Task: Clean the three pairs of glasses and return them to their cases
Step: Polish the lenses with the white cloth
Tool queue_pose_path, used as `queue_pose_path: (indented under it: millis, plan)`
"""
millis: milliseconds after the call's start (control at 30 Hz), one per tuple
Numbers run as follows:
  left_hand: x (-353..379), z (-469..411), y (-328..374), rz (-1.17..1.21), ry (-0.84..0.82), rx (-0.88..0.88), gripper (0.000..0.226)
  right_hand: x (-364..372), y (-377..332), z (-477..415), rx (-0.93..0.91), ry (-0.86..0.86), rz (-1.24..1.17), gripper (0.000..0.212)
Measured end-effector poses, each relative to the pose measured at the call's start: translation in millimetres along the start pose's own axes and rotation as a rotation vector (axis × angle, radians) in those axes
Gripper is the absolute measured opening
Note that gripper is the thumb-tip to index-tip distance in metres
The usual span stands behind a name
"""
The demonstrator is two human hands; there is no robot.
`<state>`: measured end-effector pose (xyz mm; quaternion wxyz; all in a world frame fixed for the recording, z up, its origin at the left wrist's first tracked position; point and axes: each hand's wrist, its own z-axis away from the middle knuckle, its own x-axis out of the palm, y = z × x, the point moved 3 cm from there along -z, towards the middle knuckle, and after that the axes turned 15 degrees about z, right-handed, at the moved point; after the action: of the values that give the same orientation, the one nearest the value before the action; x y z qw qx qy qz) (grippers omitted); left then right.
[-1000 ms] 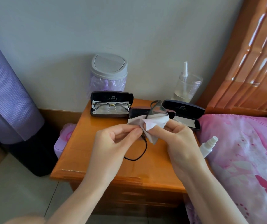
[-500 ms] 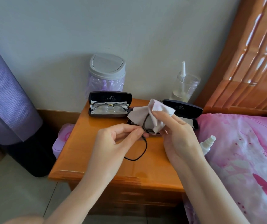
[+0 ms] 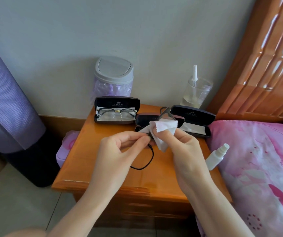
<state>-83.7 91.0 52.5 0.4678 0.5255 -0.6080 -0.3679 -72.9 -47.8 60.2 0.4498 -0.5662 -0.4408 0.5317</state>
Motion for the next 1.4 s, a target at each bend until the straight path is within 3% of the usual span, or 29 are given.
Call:
queue_pose_path:
  millis: [533, 967, 1133, 1400]
  plan:
    - [6, -1, -2, -0.014, -0.058, 0.011, 0.011, -6, 3, -17, 0.134, 0.155, -0.185, 0.017]
    - [0, 0, 0, -0.013, 0.035, 0.028, 0.013, 1, -4, 2, -0.069, -0.039, 0.015, 0.010]
    - [-2, -1, -1, -0.029, 0.018, 0.016, 0.014, -4, 1, 1, -0.052, -0.066, 0.040, 0.026]
    - [-1, -3, 1, -0.079, -0.036, 0.026, 0.008, -6, -4, -9, -0.024, -0.038, -0.061, 0.024]
